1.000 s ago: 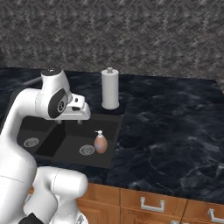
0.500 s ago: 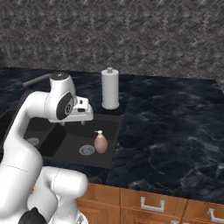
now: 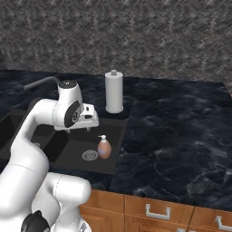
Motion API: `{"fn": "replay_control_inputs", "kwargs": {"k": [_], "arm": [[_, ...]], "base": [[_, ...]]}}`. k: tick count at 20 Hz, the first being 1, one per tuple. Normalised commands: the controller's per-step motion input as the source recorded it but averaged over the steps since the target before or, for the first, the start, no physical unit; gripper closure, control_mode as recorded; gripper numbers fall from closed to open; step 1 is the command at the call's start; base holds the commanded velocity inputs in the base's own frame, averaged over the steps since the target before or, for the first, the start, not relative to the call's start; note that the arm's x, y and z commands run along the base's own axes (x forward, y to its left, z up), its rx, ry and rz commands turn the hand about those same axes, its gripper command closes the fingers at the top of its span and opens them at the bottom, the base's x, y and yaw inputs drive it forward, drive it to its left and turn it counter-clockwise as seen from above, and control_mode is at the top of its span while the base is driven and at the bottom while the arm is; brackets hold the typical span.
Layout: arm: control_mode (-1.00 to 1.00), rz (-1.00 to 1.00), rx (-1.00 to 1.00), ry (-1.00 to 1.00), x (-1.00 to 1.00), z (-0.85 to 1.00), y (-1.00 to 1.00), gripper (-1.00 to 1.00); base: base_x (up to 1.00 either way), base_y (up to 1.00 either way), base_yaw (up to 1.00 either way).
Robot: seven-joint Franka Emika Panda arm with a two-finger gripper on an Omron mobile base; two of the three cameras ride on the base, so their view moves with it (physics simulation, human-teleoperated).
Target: Pick up the soap dispenser and soap dispenser from the sink, and place them back in the cabinet, and close the cabinet doors.
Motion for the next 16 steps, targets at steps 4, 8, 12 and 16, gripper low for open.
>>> {"fn": "replay_control_inputs", "kwargs": {"k": [4,8,12,16], "arm": [[-1.0,0.04,0.0,0.0,0.24,-0.2,0.0,-1.0],[-1.0,0.0,0.0,0.0,0.26,-0.2,0.0,-1.0],[-1.0,0.0,0.0,0.0,0.28,-0.18,0.0,-1.0],[-1.0,0.0,0.0,0.0,0.26,-0.13,0.0,-1.0]], "base": [[0.0,0.0,0.0],[0.0,0.0,0.0],[0.0,0.0,0.0],[0.0,0.0,0.0]]}}
